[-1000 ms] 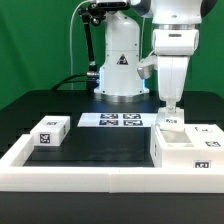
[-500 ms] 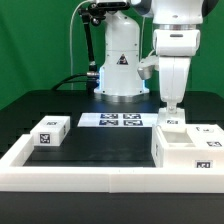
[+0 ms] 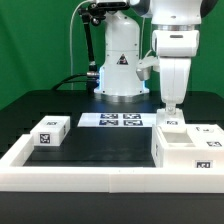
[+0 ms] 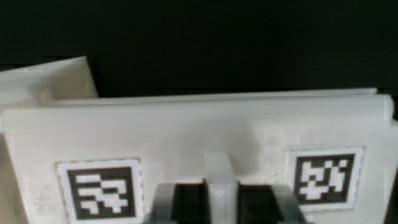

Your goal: Assemble cabinet

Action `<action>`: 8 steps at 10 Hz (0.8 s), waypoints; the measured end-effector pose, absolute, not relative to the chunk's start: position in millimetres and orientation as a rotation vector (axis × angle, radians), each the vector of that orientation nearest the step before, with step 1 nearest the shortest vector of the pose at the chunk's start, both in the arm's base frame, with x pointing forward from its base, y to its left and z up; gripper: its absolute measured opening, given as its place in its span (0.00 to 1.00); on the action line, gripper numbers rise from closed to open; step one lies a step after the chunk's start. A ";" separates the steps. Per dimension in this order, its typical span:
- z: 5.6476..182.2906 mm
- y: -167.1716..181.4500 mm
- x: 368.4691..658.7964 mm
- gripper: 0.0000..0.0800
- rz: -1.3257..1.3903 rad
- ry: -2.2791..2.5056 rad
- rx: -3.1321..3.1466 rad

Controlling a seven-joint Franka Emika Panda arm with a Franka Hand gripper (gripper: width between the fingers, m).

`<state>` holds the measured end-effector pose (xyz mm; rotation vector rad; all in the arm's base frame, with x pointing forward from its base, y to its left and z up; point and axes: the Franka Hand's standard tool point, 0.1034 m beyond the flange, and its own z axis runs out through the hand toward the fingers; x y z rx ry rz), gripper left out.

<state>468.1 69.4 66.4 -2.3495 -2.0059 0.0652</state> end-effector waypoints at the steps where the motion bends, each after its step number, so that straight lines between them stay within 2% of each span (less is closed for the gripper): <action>1: 66.9 67.6 472.4 0.09 0.072 -2.042 -2.313; 5: 66.1 62.7 492.1 0.09 0.105 -2.115 -2.216; 8: 66.3 62.6 492.1 0.09 0.101 -2.109 -2.224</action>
Offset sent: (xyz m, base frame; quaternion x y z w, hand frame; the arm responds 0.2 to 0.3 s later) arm 0.0201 0.0025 -0.0051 0.0452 -0.0056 -0.0747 0.9962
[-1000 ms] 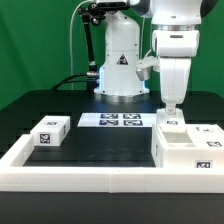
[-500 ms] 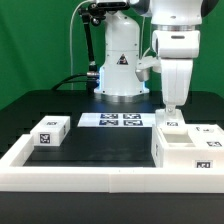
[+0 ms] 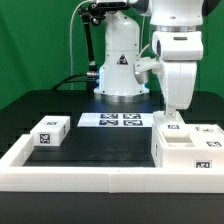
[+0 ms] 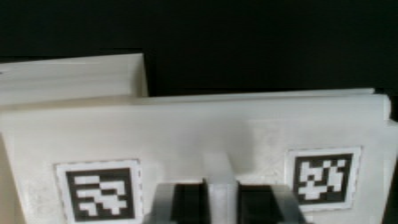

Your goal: Assemble cabinet

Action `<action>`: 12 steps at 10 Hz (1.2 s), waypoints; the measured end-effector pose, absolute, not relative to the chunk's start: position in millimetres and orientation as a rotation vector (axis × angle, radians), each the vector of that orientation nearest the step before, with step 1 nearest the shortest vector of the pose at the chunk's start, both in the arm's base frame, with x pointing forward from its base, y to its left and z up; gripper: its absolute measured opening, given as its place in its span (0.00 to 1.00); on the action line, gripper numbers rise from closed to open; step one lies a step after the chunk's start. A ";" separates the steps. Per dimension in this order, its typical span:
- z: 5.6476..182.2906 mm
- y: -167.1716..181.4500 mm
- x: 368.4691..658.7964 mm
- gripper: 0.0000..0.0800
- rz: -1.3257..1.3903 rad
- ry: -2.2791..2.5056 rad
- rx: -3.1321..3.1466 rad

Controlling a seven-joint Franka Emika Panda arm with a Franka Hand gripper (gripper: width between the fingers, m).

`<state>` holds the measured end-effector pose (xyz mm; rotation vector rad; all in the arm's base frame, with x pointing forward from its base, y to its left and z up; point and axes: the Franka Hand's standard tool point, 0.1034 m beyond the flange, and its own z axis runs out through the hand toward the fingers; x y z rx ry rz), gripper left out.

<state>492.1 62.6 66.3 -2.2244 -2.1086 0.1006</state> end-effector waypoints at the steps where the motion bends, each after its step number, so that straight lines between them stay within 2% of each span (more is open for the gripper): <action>1: 65.8 62.3 492.9 0.09 0.101 -2.113 -2.217; 9: 65.1 58.5 568.5 0.09 -0.012 -2.139 -2.217; 12: 65.4 58.5 573.2 0.09 -0.020 -2.133 -2.227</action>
Offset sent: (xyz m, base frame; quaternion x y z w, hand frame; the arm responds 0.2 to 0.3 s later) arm 0.0280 0.0085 0.0002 -0.0020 0.0311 -0.0152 0.9994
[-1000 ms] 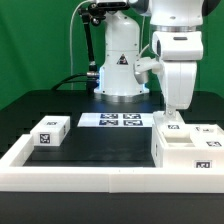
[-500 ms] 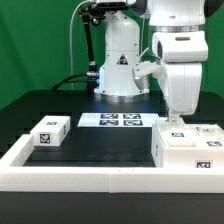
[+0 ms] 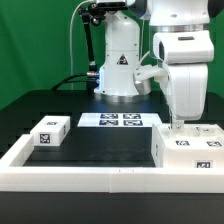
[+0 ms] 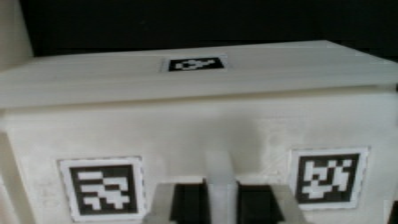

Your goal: Assemble cabinet

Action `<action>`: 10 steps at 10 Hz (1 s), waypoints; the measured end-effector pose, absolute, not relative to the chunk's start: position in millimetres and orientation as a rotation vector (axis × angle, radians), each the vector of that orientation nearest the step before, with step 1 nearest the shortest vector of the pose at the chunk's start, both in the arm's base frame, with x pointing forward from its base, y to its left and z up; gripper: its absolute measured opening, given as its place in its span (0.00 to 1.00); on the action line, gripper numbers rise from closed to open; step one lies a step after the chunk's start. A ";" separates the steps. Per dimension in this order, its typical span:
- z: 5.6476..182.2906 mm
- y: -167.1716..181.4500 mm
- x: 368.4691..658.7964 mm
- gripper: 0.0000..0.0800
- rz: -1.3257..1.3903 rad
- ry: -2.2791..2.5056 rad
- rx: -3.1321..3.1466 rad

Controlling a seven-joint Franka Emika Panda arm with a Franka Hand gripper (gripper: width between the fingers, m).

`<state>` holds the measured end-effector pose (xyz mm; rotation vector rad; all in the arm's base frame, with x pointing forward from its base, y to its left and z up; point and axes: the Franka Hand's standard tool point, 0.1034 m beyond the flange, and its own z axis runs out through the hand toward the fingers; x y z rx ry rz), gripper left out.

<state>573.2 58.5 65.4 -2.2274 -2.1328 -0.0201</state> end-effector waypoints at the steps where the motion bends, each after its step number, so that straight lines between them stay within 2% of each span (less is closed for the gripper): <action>1: 65.4 58.3 573.1 0.09 -0.019 -2.124 -2.236; 2: 64.9 58.3 572.8 0.19 -0.018 -2.124 -2.235; 3: 64.9 58.3 572.8 0.36 -0.018 -2.124 -2.235; 4: 64.8 58.2 572.8 0.59 -0.018 -2.124 -2.235; 6: 64.7 58.3 572.7 0.94 -0.018 -2.124 -2.235; 7: 64.6 58.3 572.7 0.98 -0.018 -2.124 -2.235; 10: 65.1 58.3 572.6 1.00 -0.018 -2.123 -2.237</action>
Offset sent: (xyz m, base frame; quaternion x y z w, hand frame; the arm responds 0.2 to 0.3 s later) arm 0.0000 0.0000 0.0000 0.0000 0.0000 0.0000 1.0000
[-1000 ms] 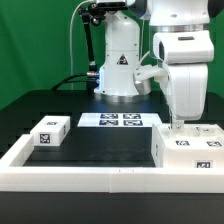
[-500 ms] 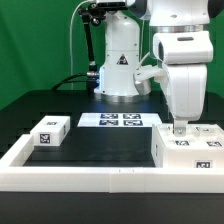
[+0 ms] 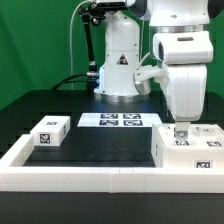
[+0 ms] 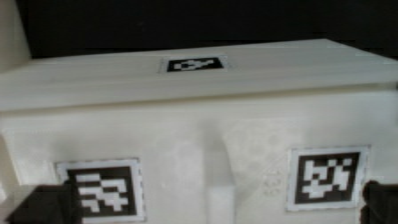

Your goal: Assemble cabinet

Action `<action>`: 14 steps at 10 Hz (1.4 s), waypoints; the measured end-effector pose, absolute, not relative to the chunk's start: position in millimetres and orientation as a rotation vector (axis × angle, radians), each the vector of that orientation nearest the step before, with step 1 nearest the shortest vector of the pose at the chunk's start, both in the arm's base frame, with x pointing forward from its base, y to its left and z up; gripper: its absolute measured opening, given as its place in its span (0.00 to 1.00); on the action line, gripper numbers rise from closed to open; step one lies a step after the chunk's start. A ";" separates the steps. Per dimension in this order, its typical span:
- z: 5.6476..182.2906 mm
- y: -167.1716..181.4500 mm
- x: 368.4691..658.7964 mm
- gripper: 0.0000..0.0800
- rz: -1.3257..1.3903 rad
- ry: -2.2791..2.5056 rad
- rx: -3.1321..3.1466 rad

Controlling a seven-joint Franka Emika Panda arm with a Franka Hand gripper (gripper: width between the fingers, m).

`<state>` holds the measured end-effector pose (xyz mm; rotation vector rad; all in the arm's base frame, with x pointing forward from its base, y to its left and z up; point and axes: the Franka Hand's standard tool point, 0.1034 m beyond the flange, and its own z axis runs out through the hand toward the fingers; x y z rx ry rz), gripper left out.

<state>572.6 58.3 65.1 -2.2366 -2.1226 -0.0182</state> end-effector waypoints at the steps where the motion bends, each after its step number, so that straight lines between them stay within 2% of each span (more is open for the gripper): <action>1: 73.8 58.1 568.7 1.00 -0.017 -2.105 -2.267; 3: 94.7 59.2 552.7 1.00 -0.007 -2.043 -2.354; 4: 98.0 60.4 546.9 1.00 0.000 -2.004 -2.392; 6: 96.1 62.5 535.5 1.00 0.011 -1.887 -2.484; 10: 95.6 62.6 536.3 1.00 0.012 -1.699 -2.613; 14: 89.8 65.0 525.6 1.00 -0.021 -1.069 -2.931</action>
Offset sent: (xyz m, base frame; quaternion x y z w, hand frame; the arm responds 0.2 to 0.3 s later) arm -0.0272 -0.0006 0.0222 -0.0125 -0.0356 0.0768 0.9963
